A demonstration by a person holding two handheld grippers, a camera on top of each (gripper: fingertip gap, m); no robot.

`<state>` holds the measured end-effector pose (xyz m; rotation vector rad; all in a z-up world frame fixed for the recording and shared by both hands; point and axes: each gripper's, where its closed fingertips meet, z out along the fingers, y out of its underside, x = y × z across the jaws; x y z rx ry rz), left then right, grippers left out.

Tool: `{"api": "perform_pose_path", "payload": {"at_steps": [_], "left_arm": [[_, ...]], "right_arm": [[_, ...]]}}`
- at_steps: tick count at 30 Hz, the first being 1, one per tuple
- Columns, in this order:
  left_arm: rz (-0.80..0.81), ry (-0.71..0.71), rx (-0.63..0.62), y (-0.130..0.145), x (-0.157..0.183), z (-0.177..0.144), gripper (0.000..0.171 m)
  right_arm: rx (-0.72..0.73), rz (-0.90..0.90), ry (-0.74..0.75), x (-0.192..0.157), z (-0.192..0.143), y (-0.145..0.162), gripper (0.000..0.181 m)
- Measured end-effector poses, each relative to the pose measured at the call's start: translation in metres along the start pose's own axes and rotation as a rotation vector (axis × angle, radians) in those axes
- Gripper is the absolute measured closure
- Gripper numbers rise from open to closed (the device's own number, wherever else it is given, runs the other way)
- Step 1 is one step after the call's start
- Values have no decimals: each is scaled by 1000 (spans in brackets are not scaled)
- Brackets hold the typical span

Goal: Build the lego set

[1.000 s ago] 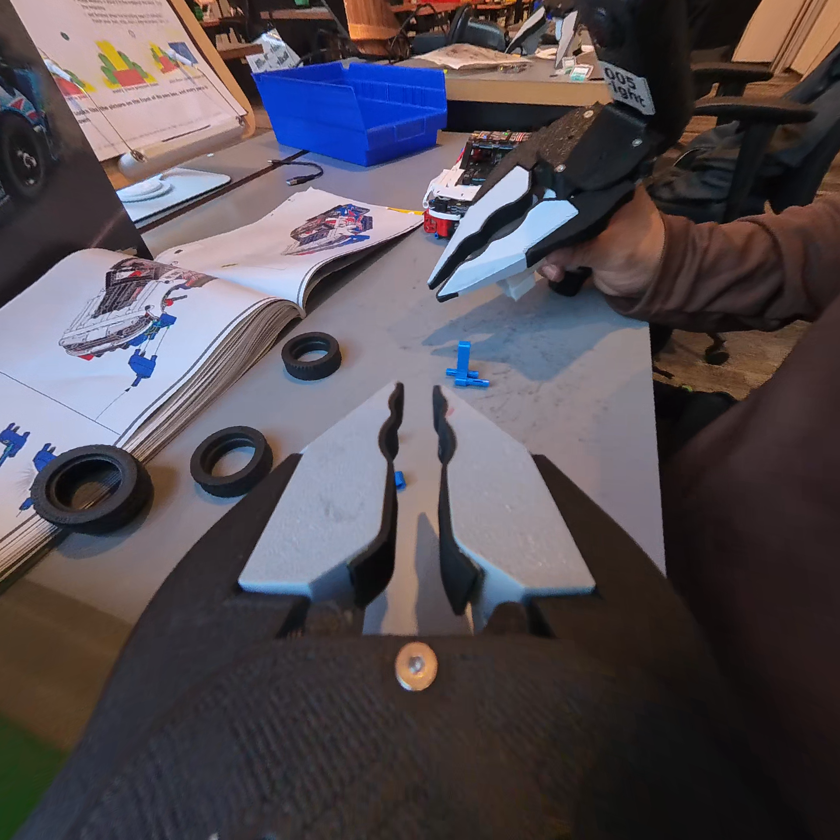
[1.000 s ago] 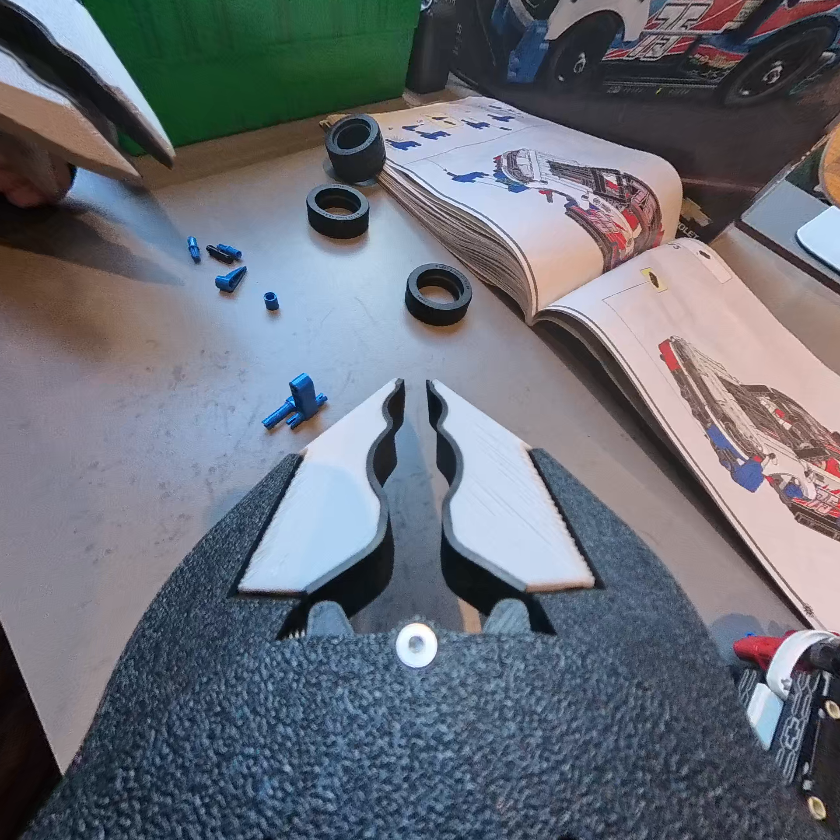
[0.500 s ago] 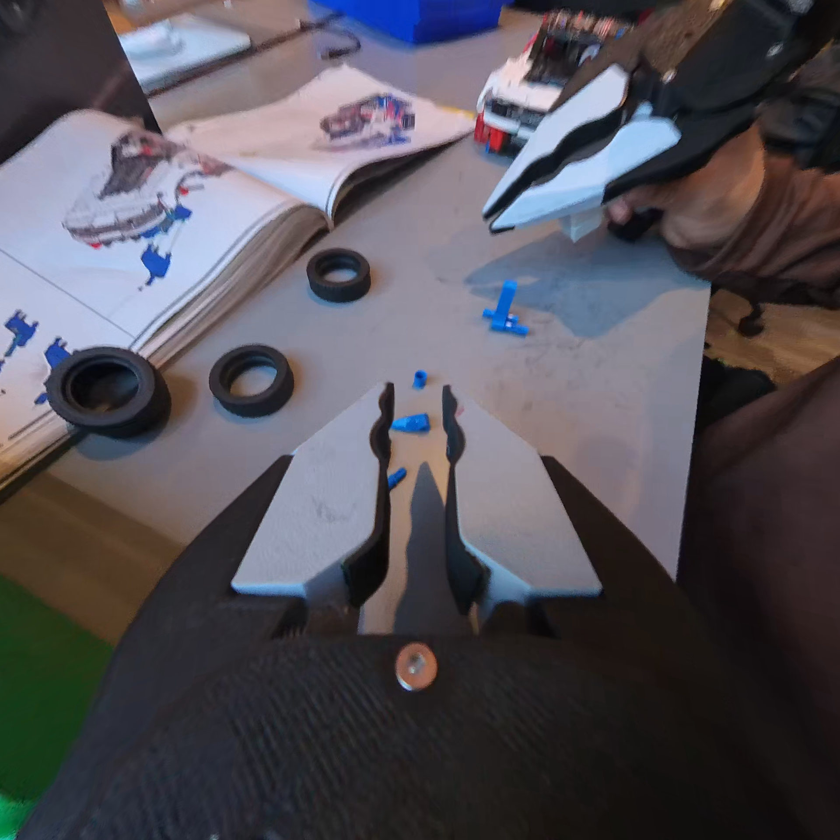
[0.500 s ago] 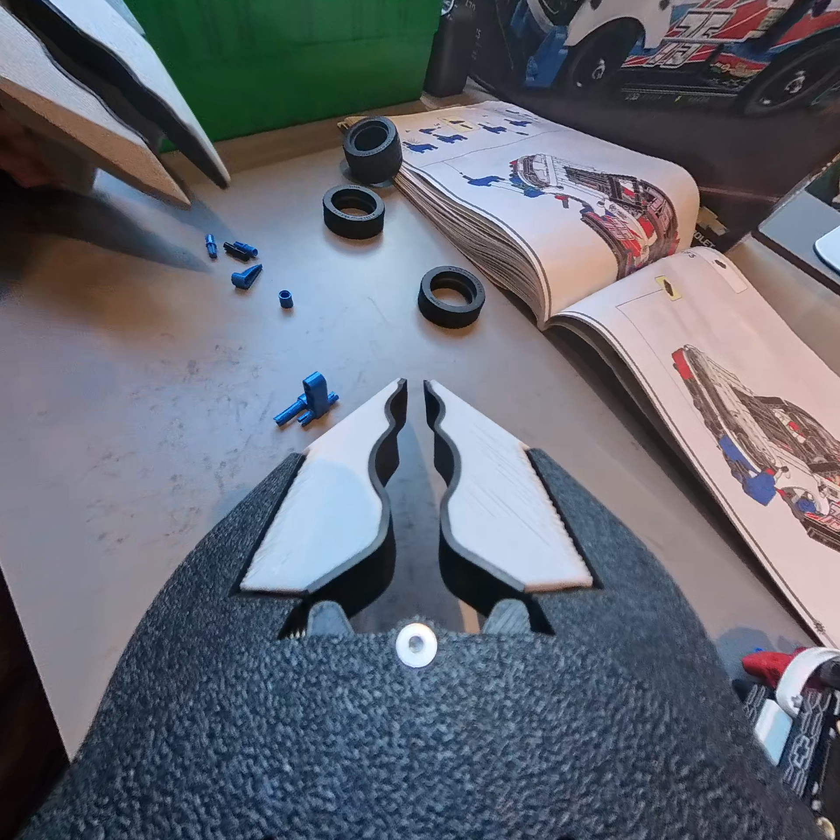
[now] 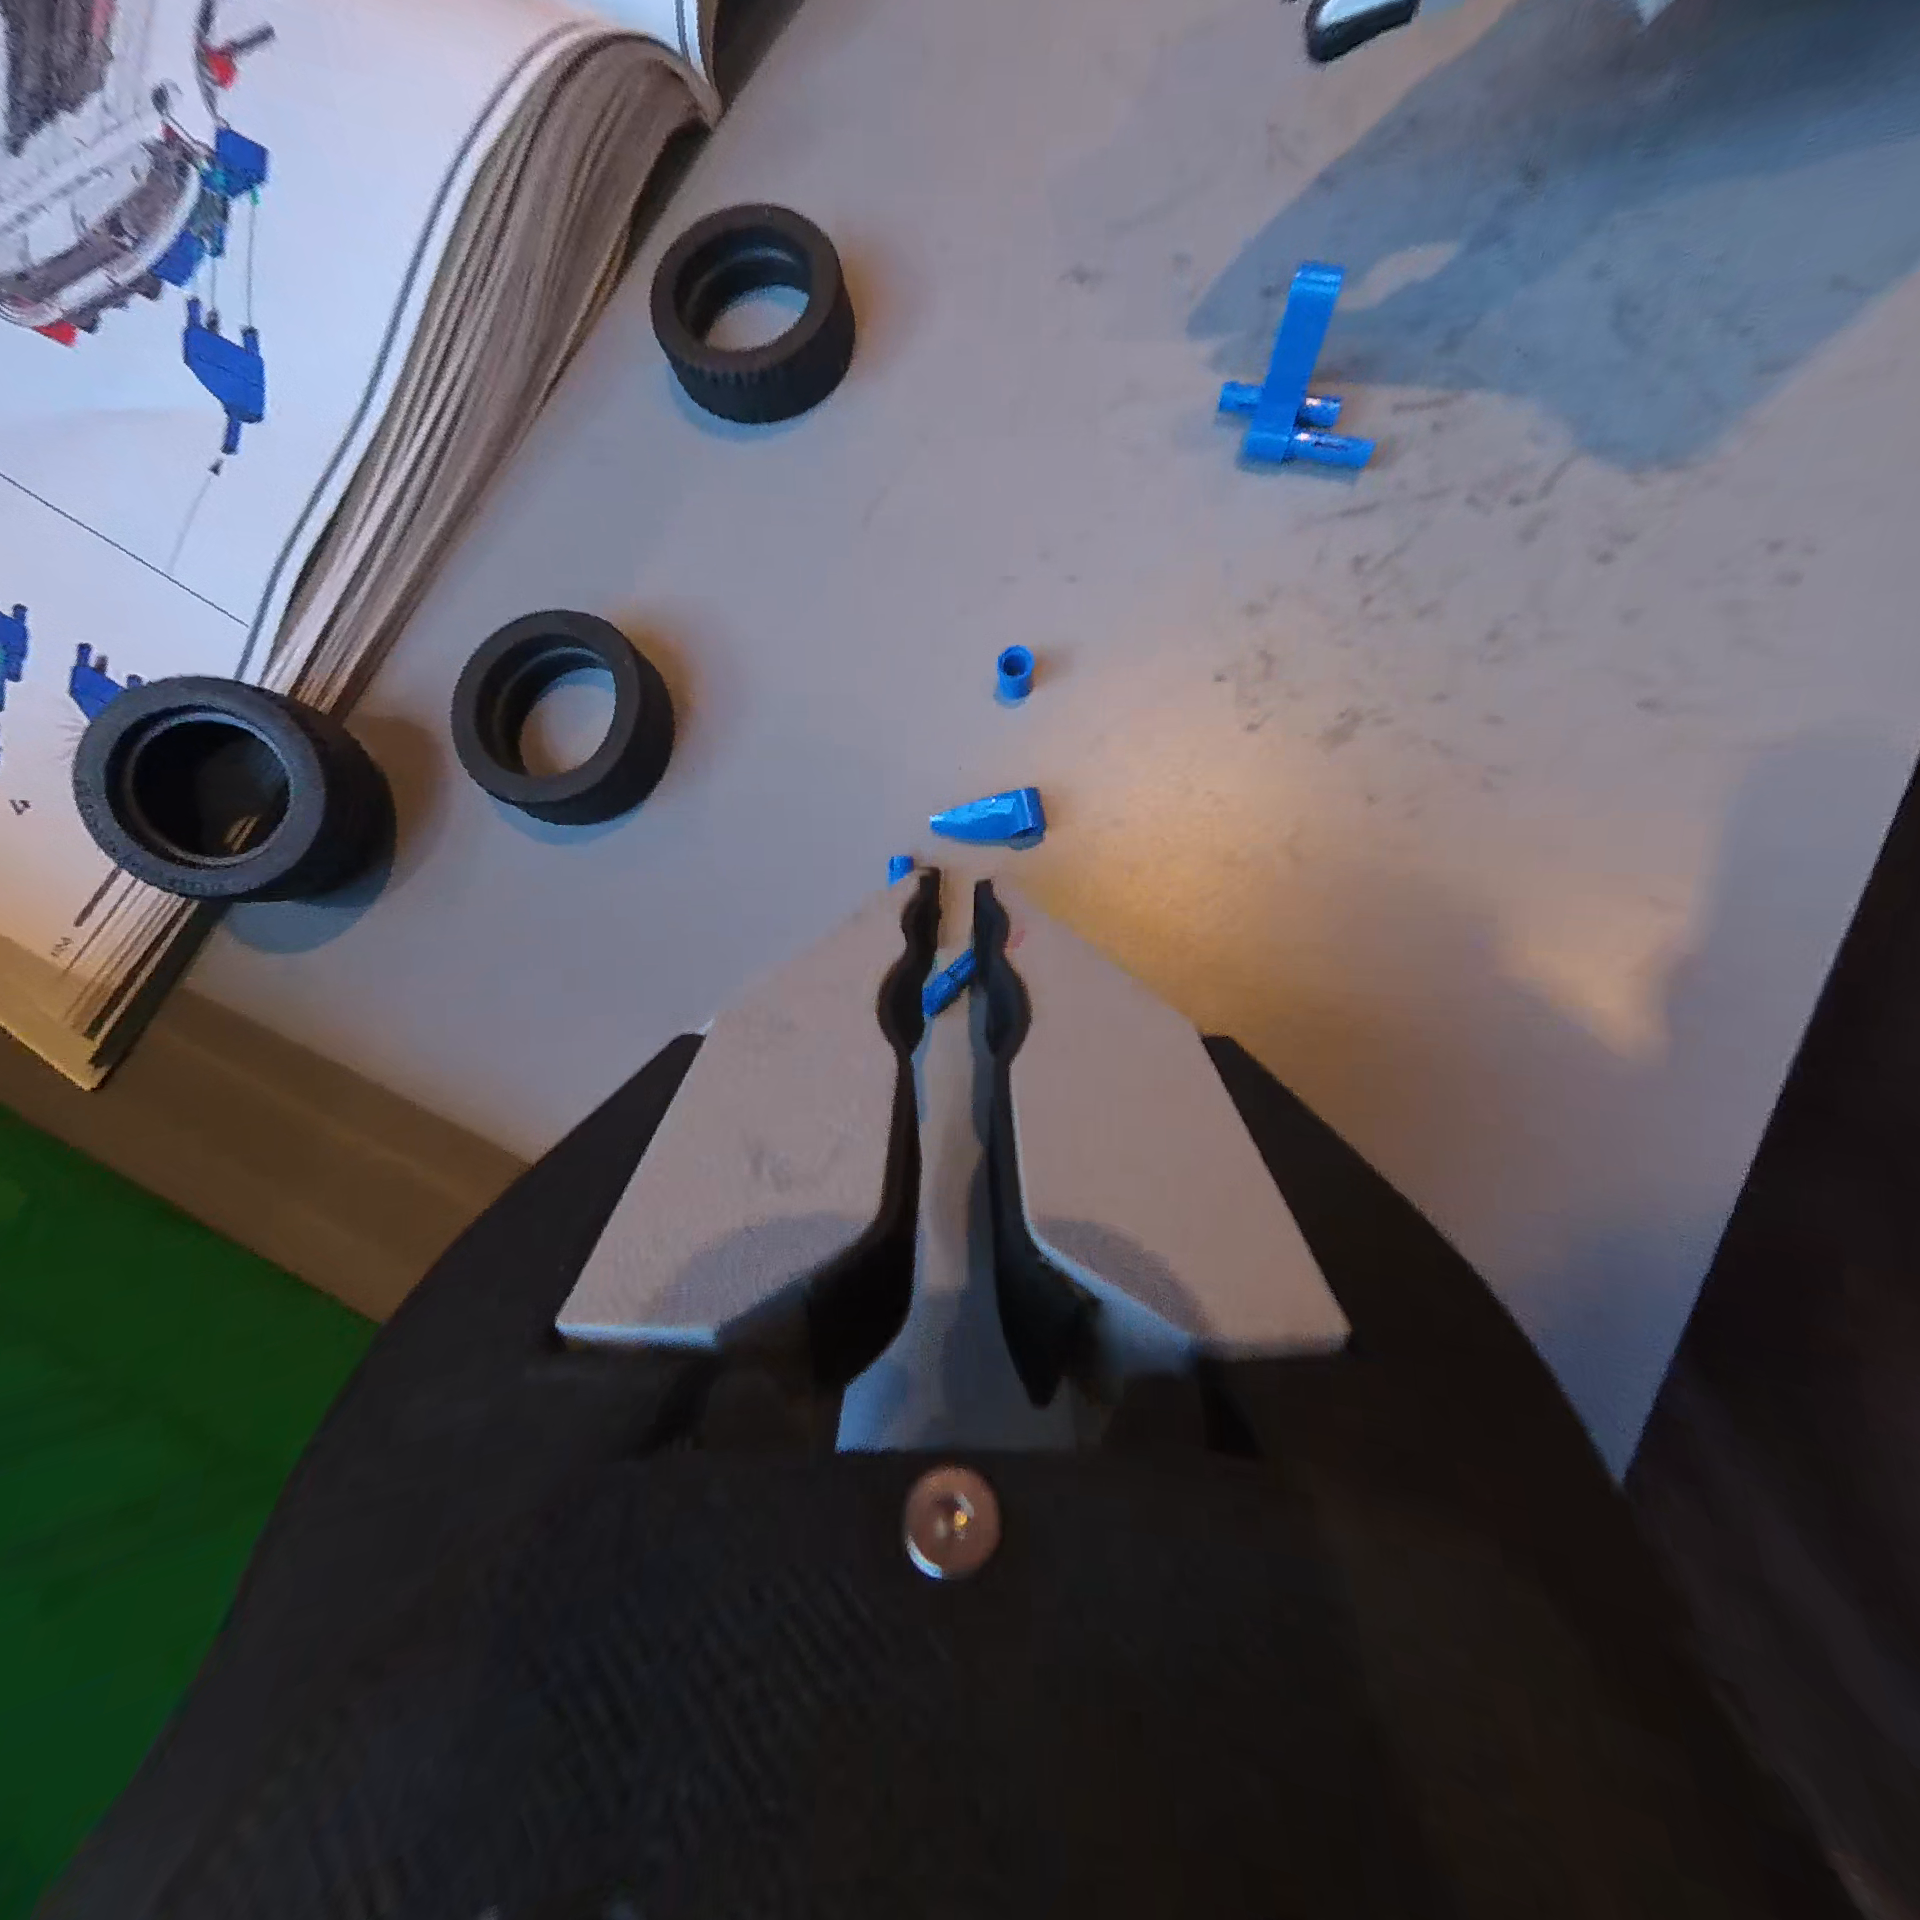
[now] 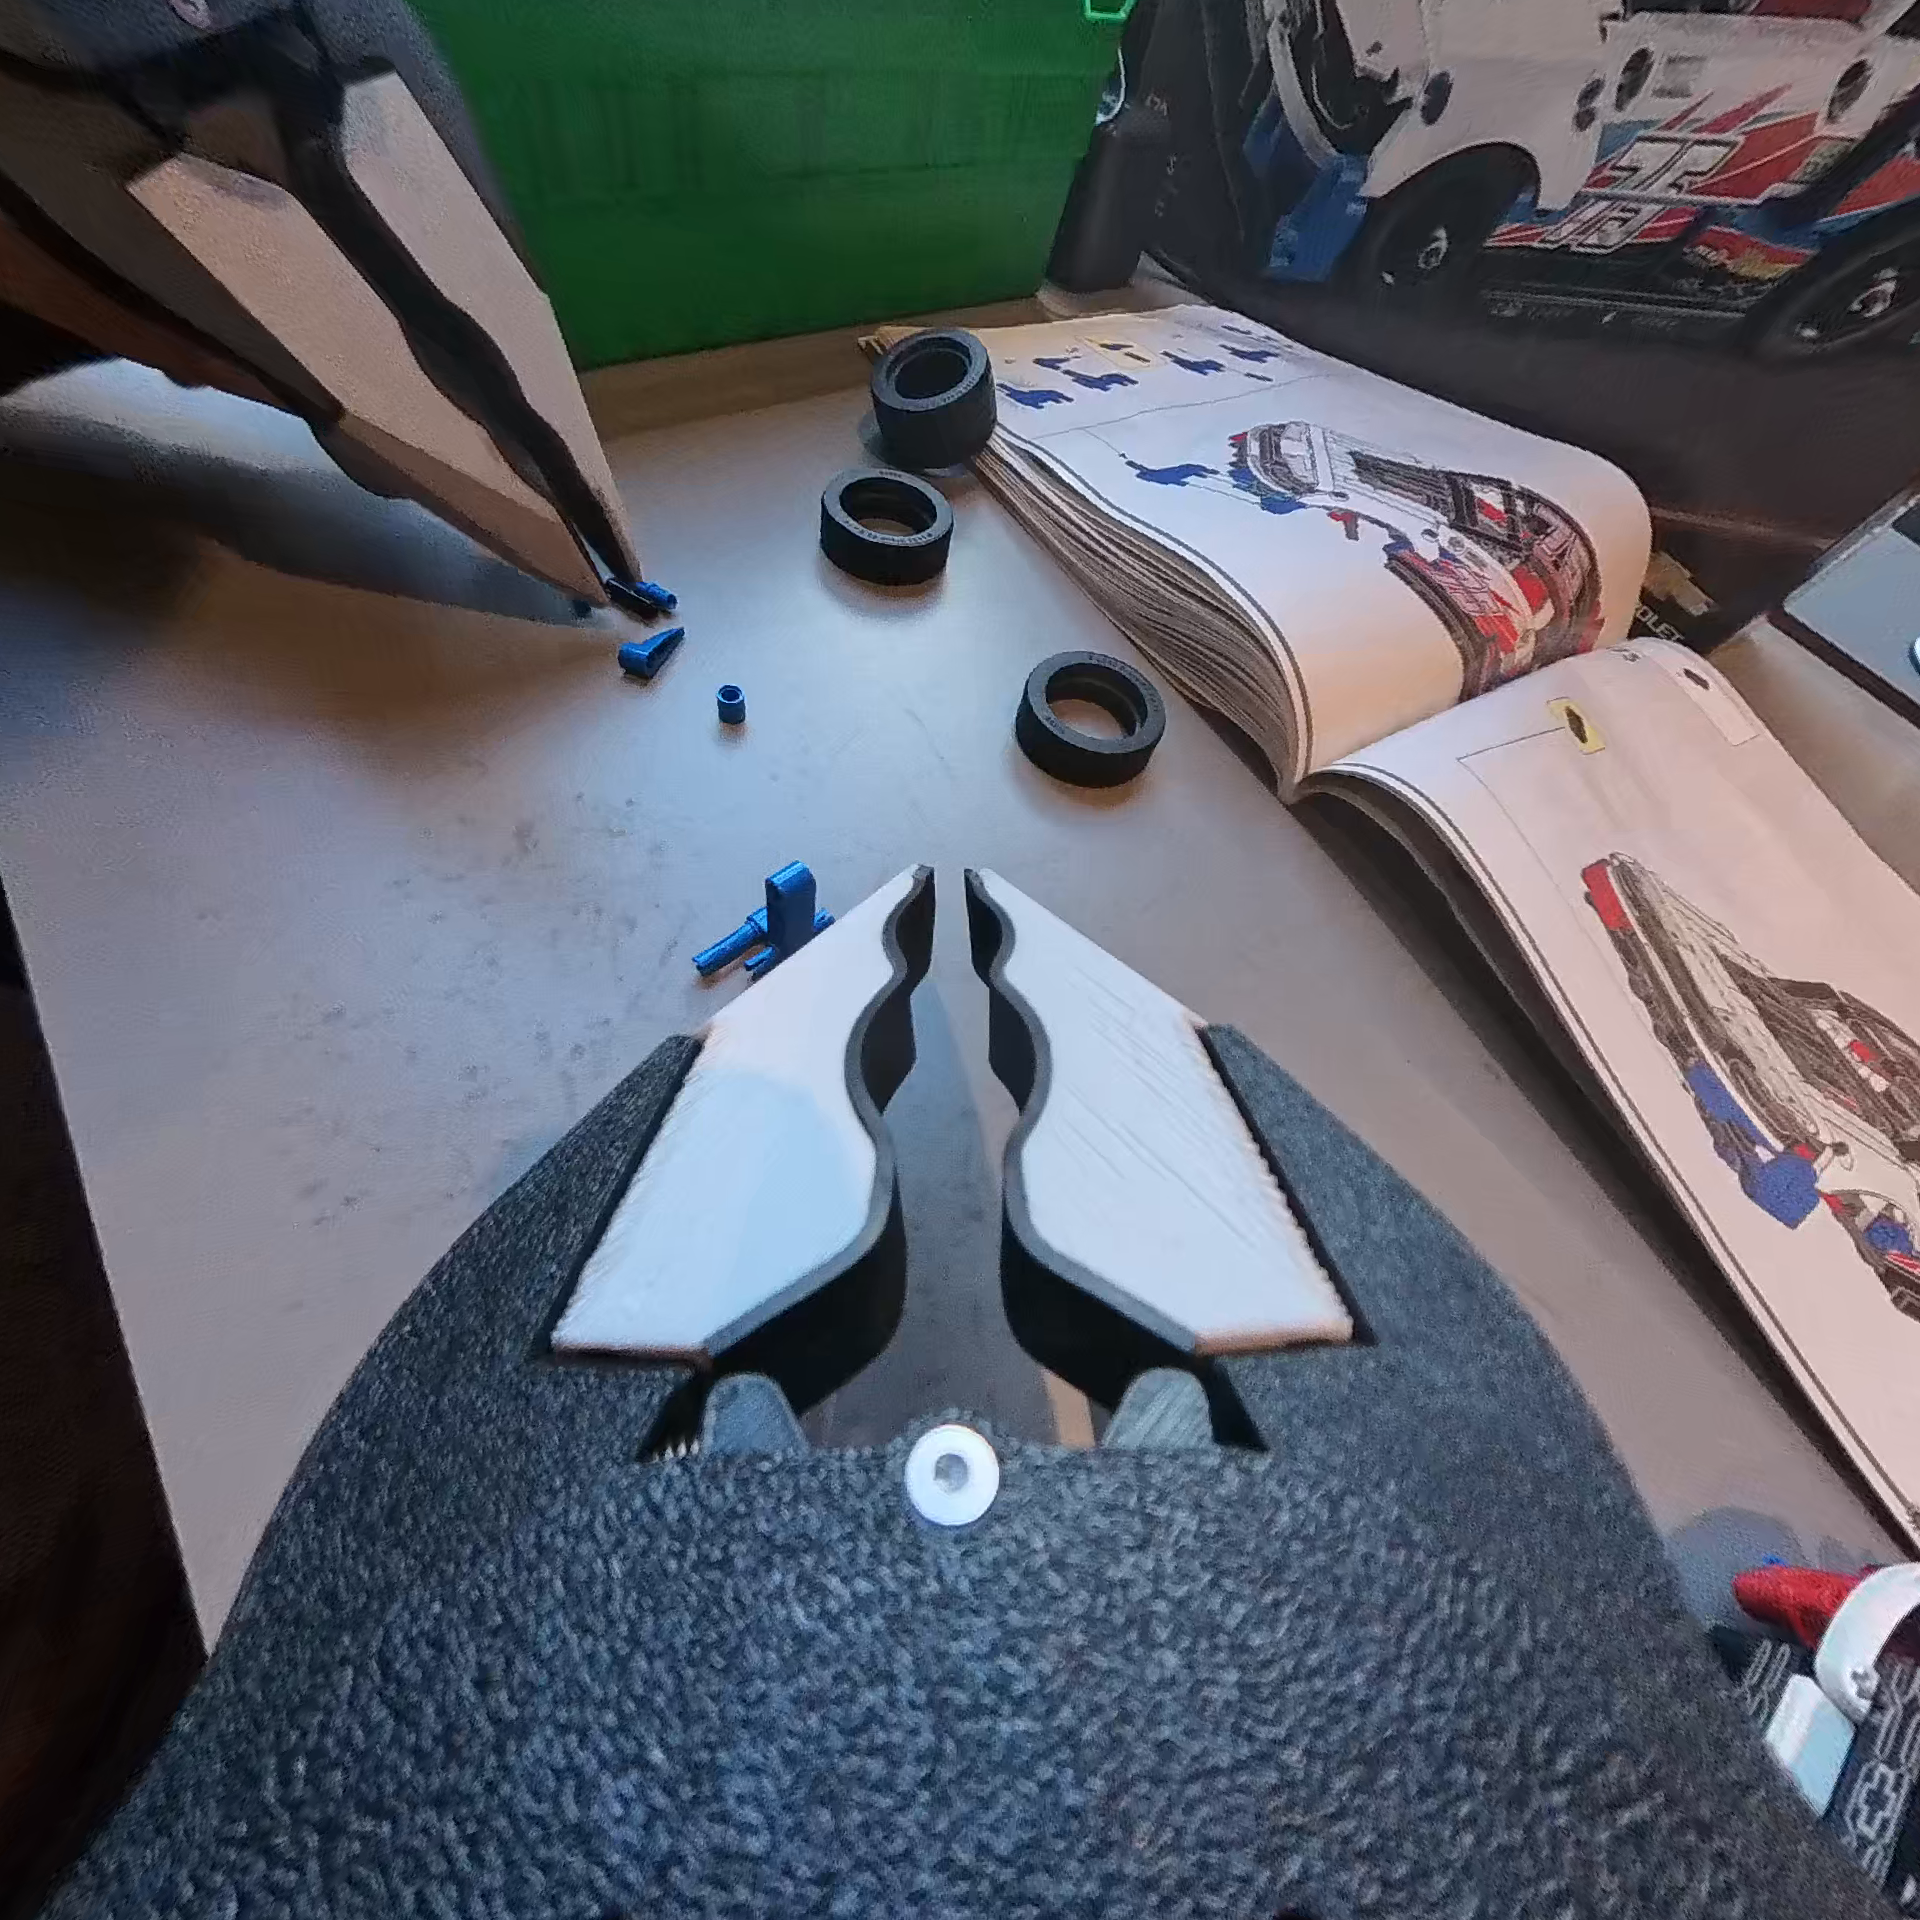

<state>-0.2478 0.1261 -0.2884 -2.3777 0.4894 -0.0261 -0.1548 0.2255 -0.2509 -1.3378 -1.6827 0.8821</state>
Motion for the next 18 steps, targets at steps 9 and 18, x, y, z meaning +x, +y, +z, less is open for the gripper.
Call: {"api": "perform_pose_path", "payload": {"at_steps": [9,18], "left_arm": [[-21,18,-65,5,-4,7,171],[32,-34,64,-24,-7,-2,170]], "right_arm": [[17,16,-17,-1,-2,-2,176],[9,14,-14,-1,-1,-1,176]]}}
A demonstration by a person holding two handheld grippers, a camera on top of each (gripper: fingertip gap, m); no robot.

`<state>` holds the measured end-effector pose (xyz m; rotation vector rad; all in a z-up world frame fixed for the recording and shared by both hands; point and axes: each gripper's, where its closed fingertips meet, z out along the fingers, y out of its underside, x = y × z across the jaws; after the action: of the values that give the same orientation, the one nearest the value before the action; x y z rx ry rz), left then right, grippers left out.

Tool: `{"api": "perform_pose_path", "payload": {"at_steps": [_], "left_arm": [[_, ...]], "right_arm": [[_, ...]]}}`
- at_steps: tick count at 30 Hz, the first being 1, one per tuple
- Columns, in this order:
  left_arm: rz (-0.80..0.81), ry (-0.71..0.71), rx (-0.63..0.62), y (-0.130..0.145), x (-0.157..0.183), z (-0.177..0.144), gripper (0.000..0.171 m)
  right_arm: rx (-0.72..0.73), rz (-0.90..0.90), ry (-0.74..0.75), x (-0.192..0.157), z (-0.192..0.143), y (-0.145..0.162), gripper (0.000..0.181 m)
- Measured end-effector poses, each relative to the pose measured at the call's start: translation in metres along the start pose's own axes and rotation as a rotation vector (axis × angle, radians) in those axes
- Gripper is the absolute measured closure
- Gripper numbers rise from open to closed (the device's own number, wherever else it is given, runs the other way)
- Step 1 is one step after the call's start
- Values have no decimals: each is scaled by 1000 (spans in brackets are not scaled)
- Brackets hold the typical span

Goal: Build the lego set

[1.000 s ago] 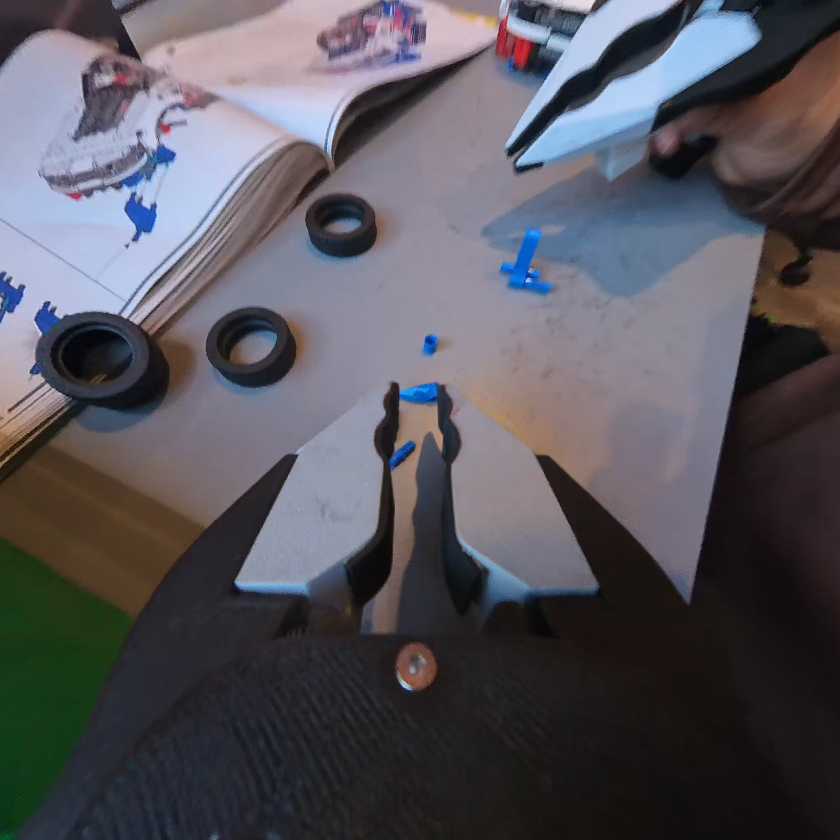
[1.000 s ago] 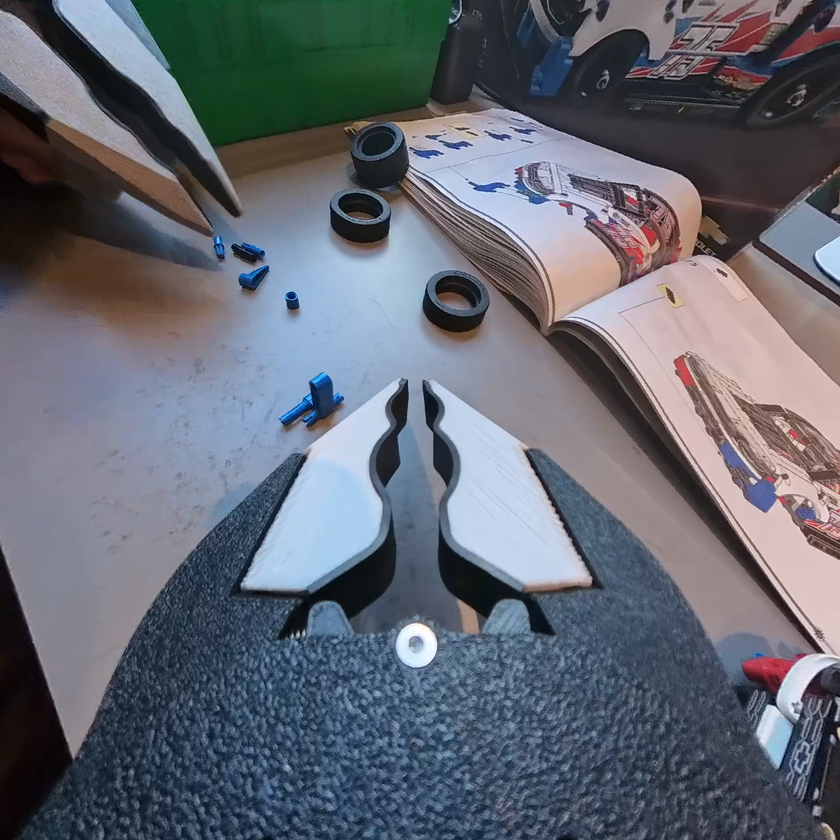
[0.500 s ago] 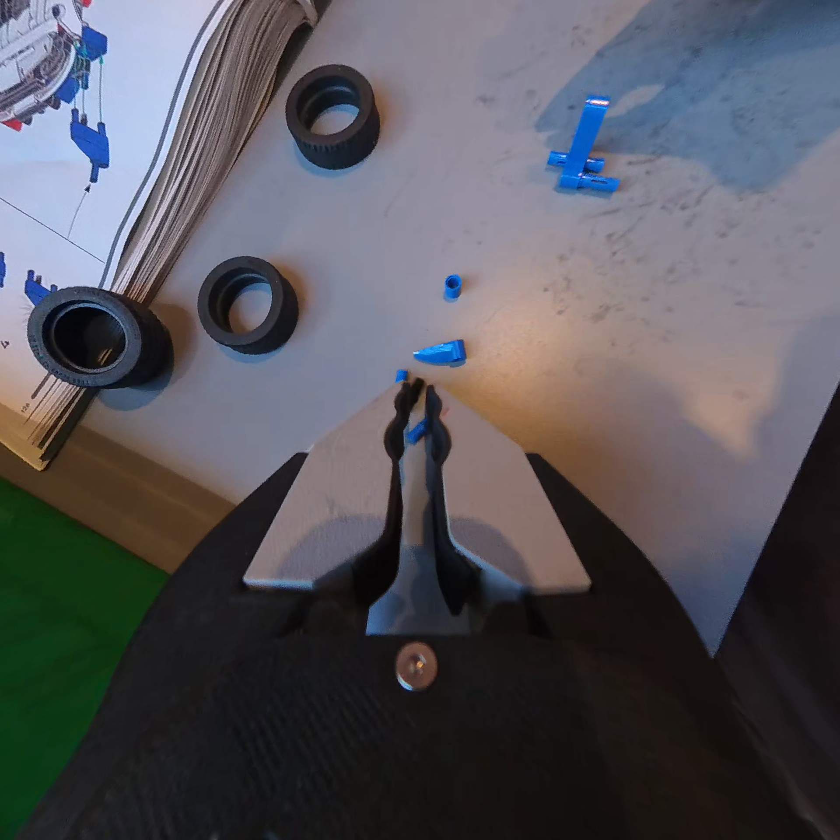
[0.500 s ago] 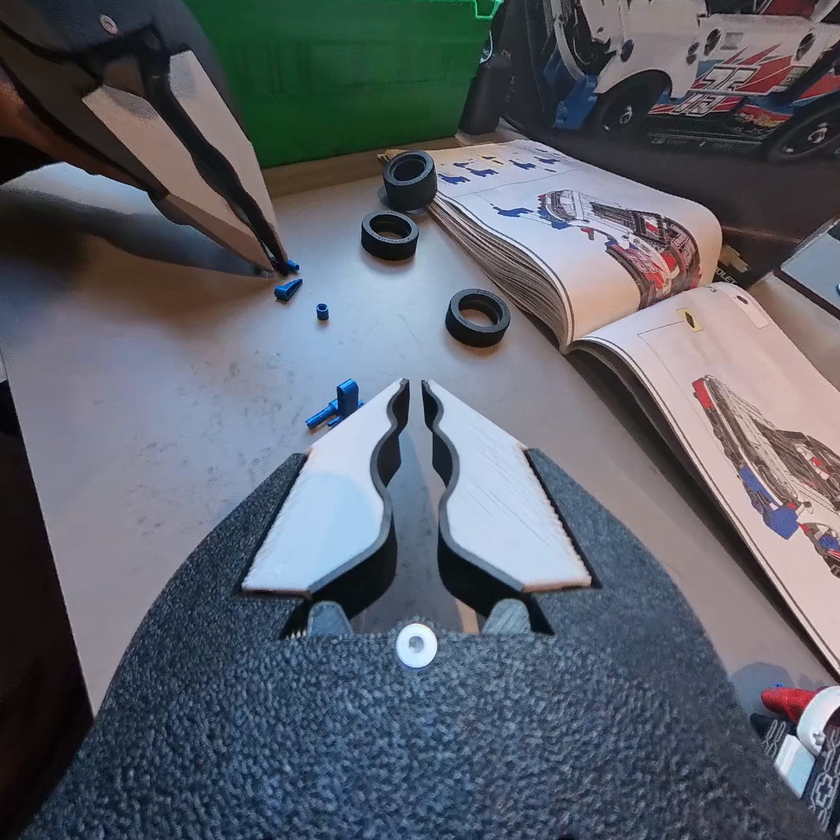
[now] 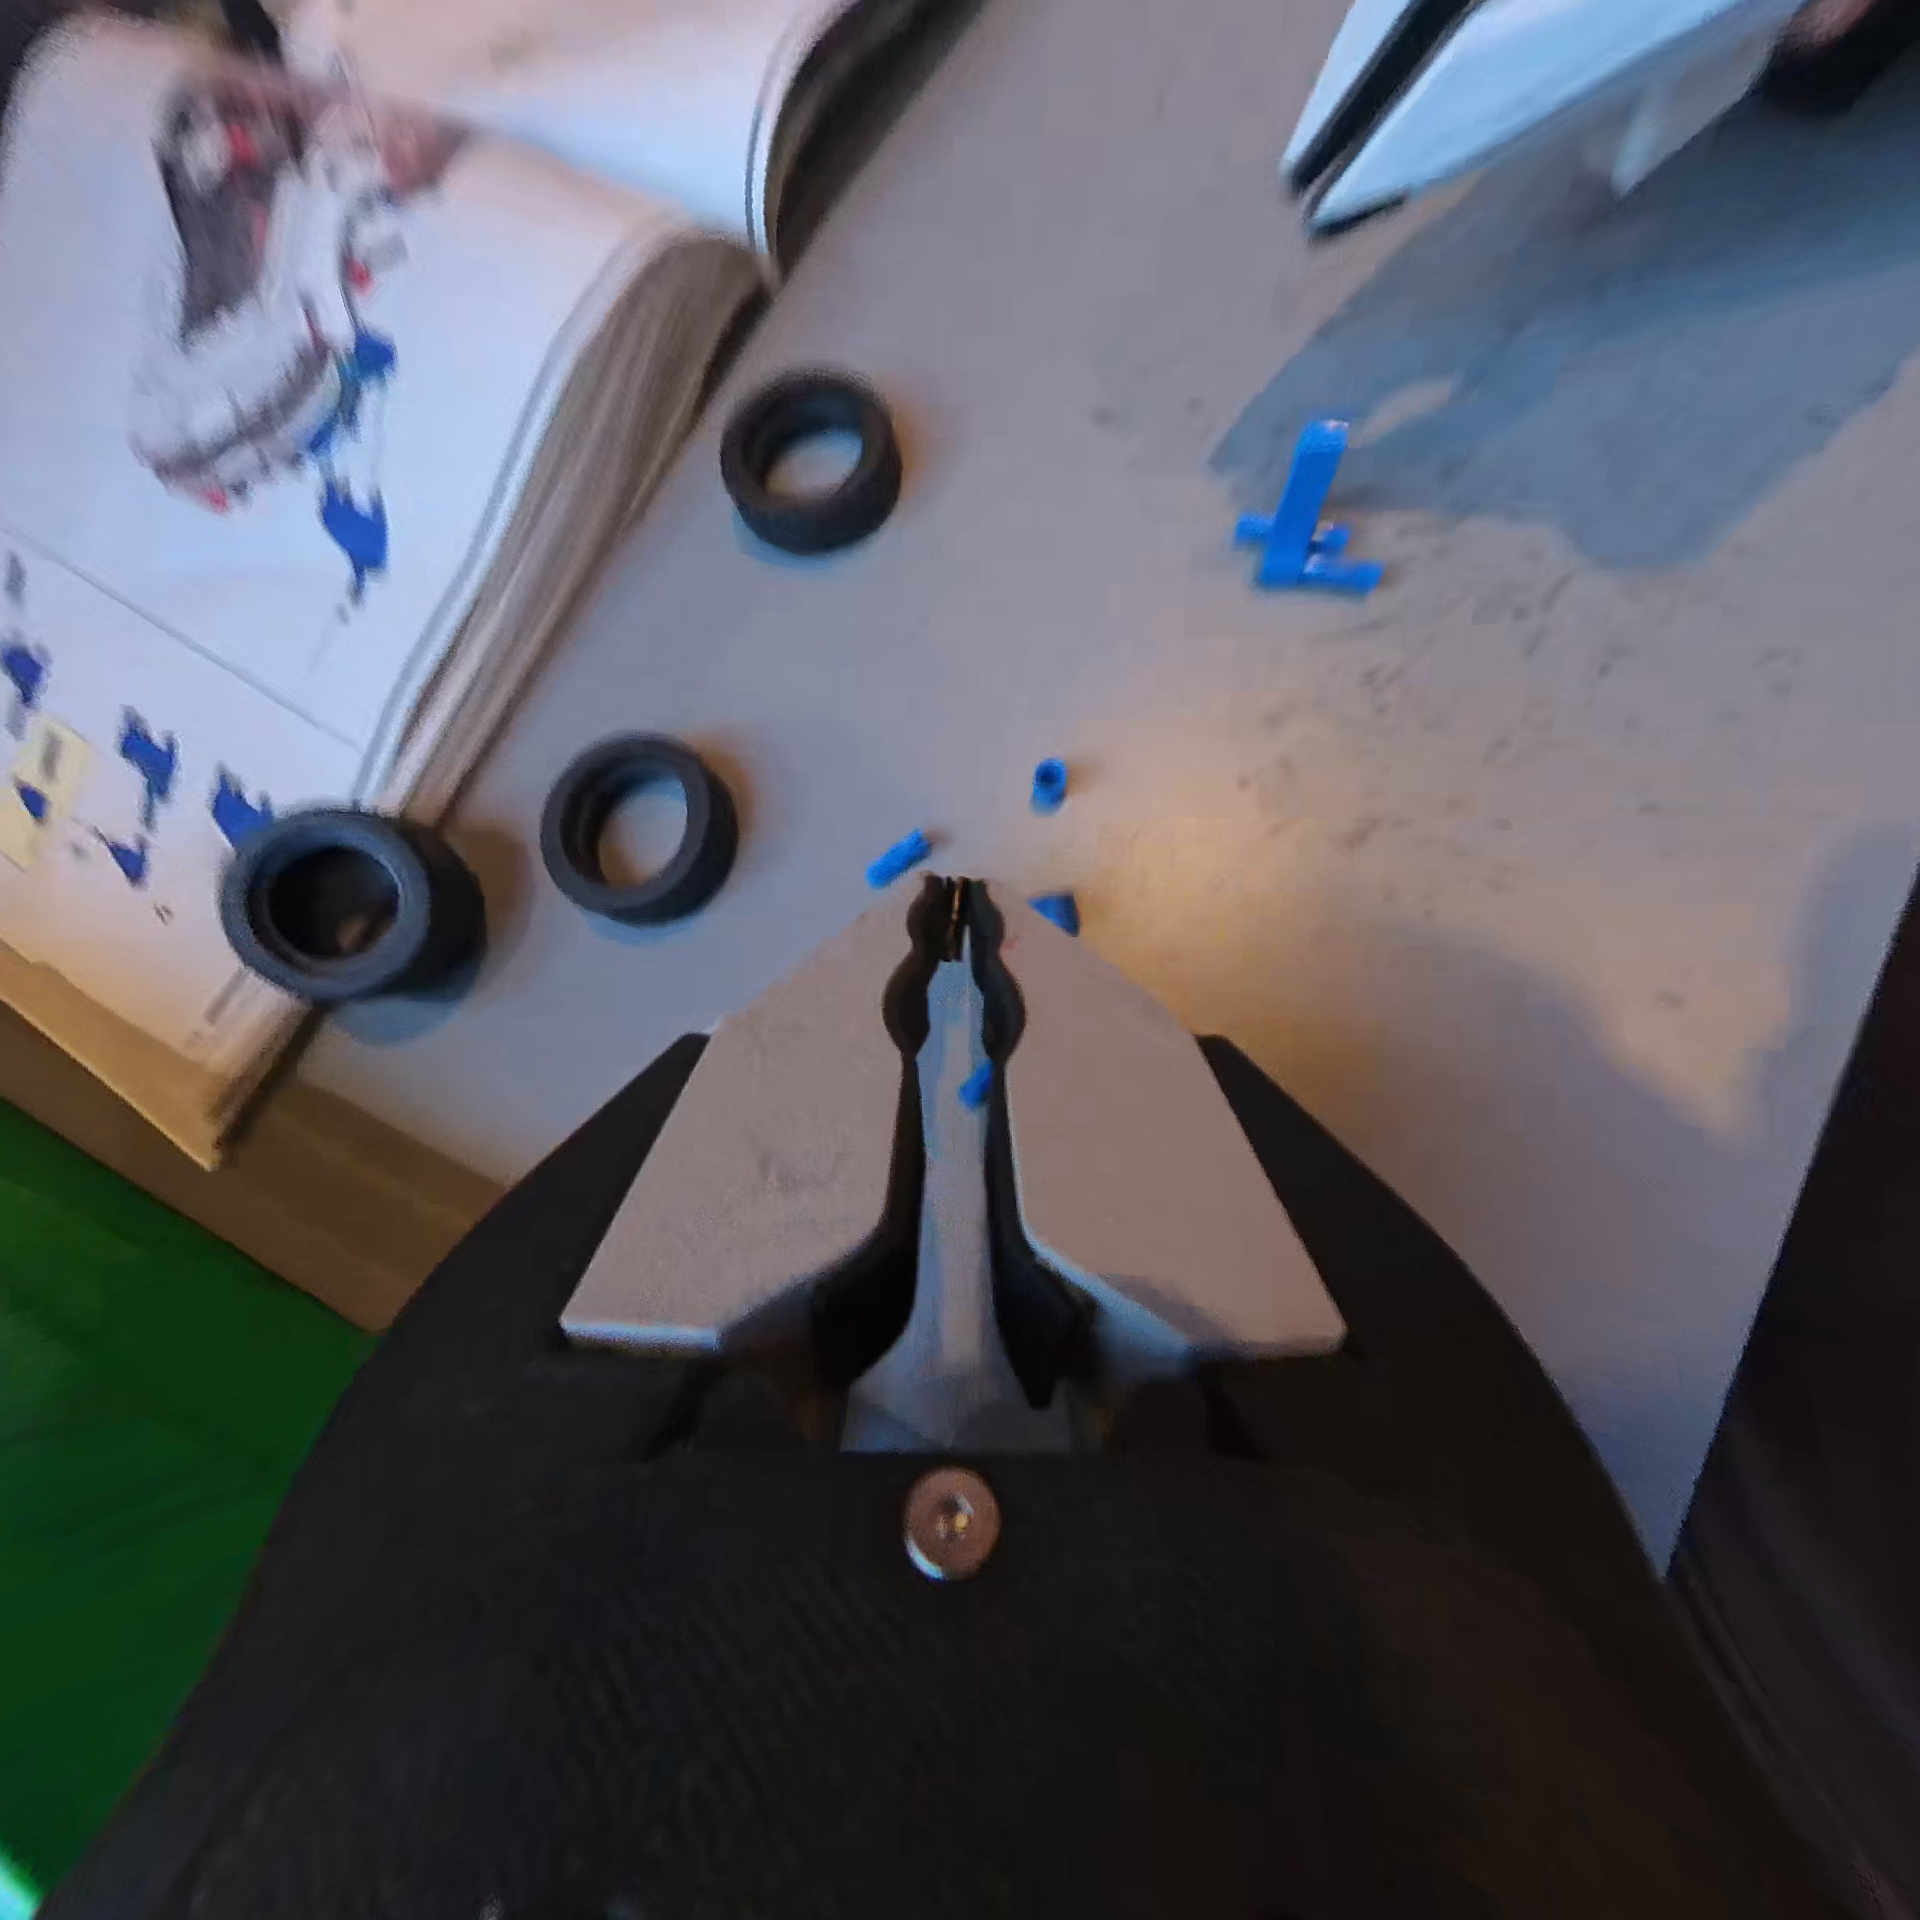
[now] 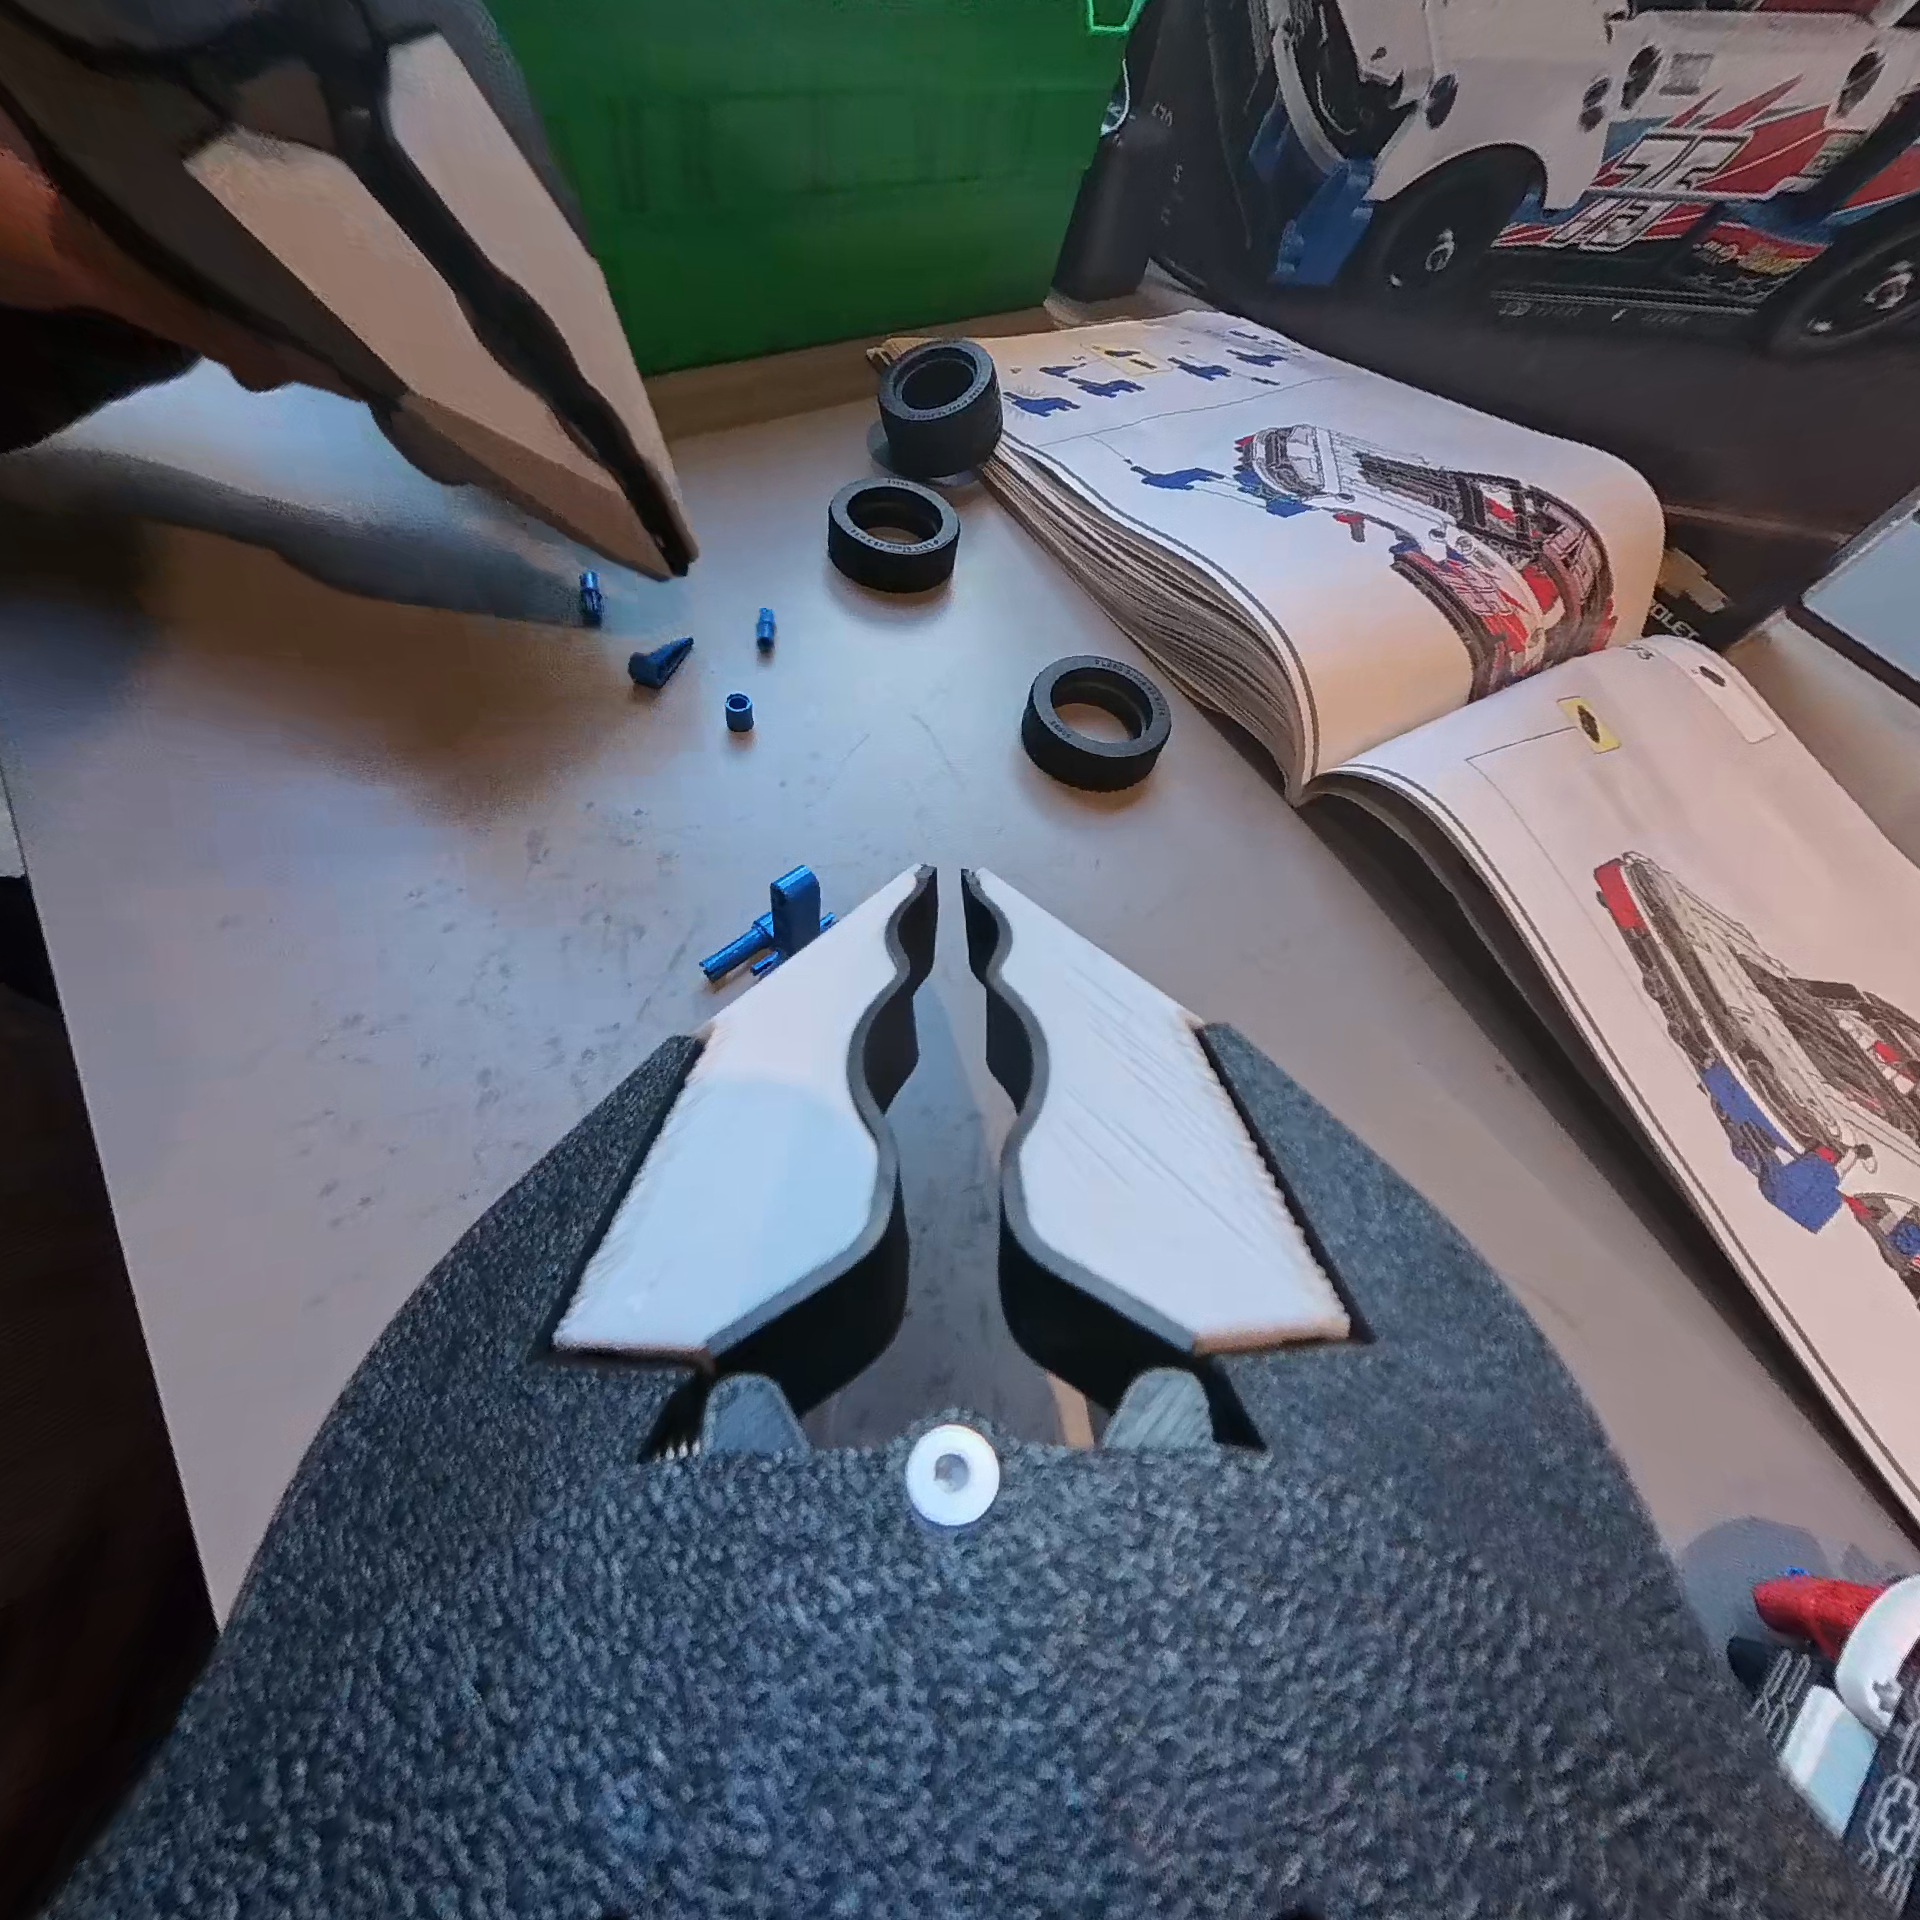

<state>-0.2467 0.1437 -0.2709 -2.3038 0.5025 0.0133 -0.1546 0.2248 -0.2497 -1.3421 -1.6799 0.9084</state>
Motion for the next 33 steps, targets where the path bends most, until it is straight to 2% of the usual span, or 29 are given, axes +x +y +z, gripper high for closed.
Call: {"api": "perform_pose_path", "payload": {"at_steps": [3,7,9,12,15,20,27,33], "left_arm": [[32,6,115,-31,7,-1,171],[45,109,128,-65,23,25,171],[41,192,84,-72,33,46,171],[15,330,-12,-71,52,72,170],[20,370,-88,-64,60,86,170],[-3,314,-57,-68,54,80,153],[-59,213,-29,-67,36,53,151],[-119,140,116,-69,43,20,148]], "right_arm": [[3,8,3,1,0,0,176],[72,36,70,13,-10,-10,181],[146,58,128,24,-21,-19,181],[173,115,137,32,-26,-19,181],[168,142,124,33,-25,-17,181],[174,113,118,29,-25,-20,181],[207,123,111,28,-30,-24,181],[177,108,88,23,-25,-21,181]]}}
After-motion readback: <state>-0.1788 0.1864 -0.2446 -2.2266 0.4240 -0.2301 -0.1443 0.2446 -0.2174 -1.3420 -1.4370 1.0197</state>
